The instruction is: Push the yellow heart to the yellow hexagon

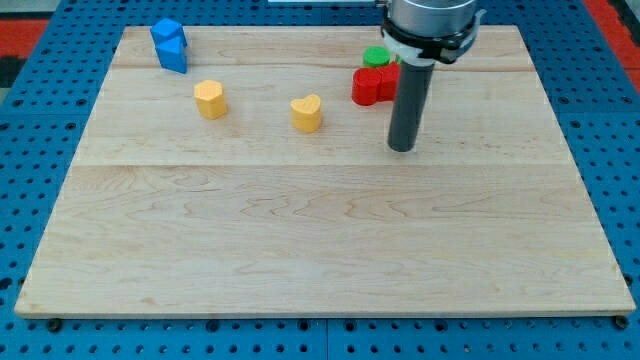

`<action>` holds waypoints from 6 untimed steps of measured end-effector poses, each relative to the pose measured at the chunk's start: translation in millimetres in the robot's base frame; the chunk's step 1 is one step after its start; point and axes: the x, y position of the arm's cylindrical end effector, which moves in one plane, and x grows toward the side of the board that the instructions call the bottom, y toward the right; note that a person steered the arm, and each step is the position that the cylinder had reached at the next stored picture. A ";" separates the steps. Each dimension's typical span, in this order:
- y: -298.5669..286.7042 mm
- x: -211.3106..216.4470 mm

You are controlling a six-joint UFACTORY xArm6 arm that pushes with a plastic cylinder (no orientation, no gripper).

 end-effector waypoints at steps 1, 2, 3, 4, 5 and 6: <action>-47.2 -8.8; -75.6 -31.4; -65.5 -50.5; -97.3 -56.9; -149.4 -68.6; -180.3 -76.9</action>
